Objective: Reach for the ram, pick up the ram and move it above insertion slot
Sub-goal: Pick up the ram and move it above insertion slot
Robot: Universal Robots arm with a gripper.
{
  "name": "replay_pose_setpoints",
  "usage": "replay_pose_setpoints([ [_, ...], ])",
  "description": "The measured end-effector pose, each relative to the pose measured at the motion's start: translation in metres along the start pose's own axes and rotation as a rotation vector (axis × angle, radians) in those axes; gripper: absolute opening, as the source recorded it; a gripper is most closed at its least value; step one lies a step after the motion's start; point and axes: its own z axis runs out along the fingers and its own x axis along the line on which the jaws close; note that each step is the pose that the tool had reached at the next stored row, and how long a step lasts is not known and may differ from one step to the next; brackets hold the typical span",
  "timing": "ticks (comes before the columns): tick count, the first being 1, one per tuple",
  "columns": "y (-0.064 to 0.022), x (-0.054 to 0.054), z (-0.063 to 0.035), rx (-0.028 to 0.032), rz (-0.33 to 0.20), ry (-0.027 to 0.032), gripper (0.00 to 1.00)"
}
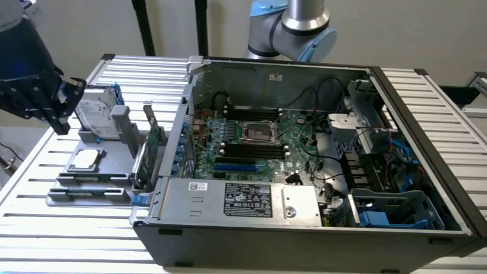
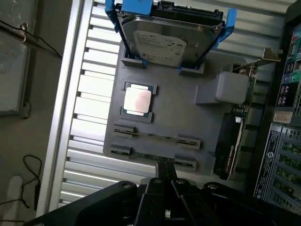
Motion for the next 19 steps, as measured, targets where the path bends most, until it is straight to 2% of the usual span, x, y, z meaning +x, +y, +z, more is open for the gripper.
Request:
replay_pose_setpoints([
  [19, 0.0000, 0.0000, 0.0000, 0.0045, -0.345, 0.0134, 0.11],
])
